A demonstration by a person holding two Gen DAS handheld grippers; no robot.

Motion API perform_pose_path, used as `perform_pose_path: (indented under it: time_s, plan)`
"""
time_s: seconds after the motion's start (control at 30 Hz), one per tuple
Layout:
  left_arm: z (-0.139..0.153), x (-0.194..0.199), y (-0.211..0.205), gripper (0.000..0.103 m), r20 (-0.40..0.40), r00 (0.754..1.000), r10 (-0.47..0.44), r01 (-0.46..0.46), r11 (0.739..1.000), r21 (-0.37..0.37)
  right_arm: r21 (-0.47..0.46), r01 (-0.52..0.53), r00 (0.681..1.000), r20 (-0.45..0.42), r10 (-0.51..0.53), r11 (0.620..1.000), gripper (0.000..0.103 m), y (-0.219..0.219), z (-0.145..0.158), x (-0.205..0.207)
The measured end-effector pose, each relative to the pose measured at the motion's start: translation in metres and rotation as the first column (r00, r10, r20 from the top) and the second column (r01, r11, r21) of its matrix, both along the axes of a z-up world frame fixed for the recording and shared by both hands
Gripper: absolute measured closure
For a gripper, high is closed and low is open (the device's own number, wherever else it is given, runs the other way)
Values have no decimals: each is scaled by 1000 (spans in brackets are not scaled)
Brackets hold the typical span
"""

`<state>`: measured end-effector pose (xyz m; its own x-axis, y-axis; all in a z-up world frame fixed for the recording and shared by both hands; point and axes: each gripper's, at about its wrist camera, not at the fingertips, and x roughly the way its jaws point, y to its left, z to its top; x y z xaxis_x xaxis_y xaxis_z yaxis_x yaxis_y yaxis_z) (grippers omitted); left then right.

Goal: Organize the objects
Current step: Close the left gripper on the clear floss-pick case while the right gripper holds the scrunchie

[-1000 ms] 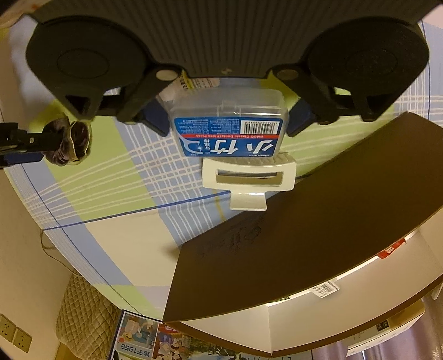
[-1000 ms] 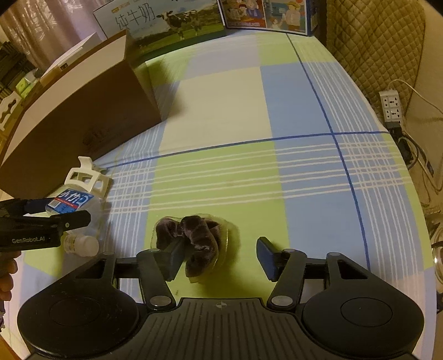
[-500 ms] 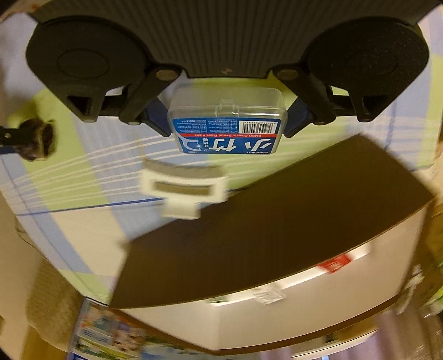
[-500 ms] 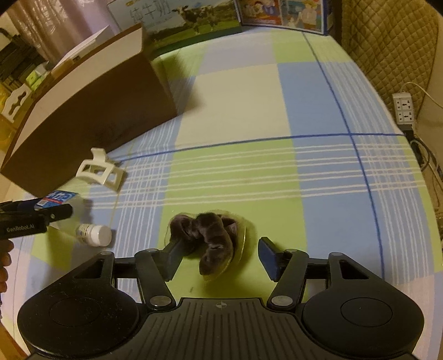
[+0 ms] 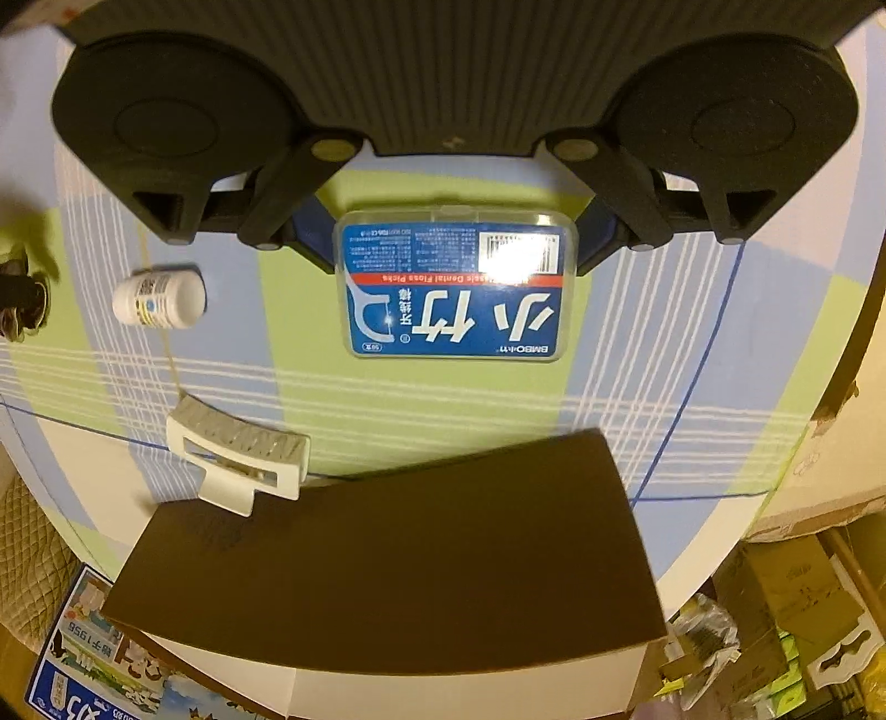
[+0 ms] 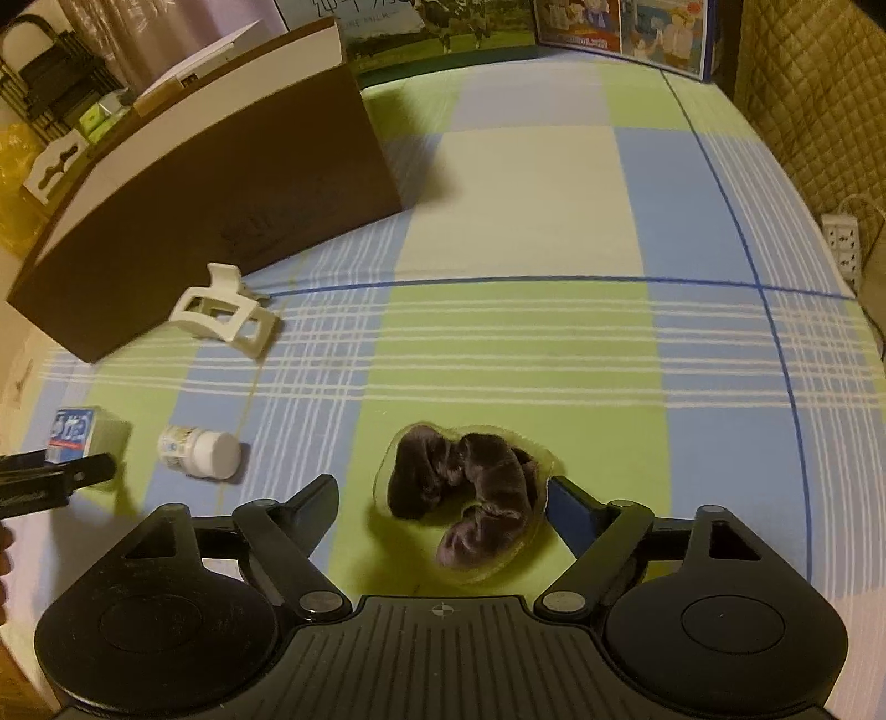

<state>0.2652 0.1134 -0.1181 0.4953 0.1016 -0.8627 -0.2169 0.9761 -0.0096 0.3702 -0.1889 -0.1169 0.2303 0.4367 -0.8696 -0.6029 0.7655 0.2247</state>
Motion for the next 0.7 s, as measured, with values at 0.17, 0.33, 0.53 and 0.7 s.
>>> perform_pose_path:
  time_s: [0.17,0.33,0.53,0.7]
  plan:
    - [0,-1,0,18,-5,1000,7,-7,1000,-16,-24,-19,999,35,20,1000,33,8,-1,-1]
    - [3,5,-1,12,-3,1000,20,-20,1000,-23,-63,-42,994,97,48,997,60,14,0,-2]
    - [3,15,-4,12,-24,1000,18,-18,1000,7,-58,-49,993,100,55,997,71,14,1,-3]
    - [3,19,-5,19,-31,999,12,-12,1000,21,-49,-49,993,101,54,998,72,12,2,-3]
